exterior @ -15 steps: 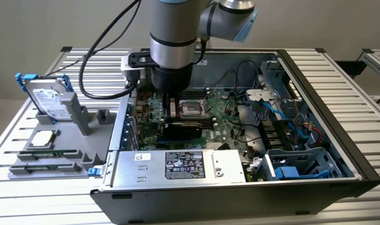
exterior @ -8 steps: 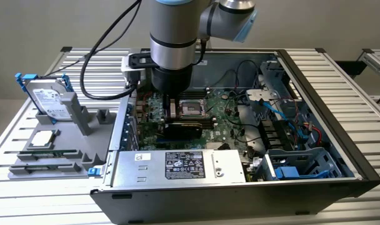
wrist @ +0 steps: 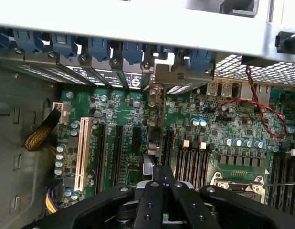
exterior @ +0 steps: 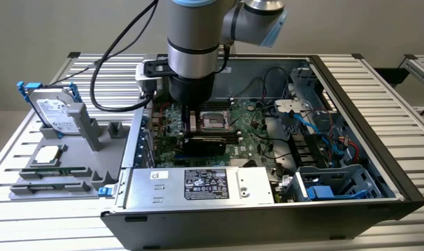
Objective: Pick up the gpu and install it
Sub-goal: 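Insert the gpu into the slot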
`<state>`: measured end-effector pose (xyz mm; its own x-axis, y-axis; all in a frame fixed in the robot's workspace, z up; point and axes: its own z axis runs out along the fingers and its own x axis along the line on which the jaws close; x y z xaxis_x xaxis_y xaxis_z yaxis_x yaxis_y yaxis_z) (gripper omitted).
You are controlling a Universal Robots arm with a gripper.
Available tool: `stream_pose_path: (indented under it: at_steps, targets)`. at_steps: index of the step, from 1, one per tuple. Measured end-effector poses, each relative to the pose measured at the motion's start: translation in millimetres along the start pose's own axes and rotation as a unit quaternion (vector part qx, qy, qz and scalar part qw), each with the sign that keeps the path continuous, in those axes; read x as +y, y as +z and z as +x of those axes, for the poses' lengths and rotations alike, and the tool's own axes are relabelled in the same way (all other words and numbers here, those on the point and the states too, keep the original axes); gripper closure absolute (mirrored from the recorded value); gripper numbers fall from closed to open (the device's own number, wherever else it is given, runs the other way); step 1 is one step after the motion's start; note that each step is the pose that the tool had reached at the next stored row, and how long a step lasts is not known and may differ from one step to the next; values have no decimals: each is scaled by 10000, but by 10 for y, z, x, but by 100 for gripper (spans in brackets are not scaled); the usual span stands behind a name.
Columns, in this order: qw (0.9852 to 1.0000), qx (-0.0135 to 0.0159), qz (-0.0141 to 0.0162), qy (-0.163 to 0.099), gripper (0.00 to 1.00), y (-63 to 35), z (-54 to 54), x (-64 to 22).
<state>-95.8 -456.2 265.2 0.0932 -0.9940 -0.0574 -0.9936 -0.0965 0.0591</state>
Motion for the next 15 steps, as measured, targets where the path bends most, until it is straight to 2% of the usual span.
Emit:
stream_pose_path:
  at_steps: [8, 15]
  targets:
    - [10000, -5, -3, 1, 89, -3, -1, 1]
    - [10000, -1, -7, 0, 89, -82, -6, 12]
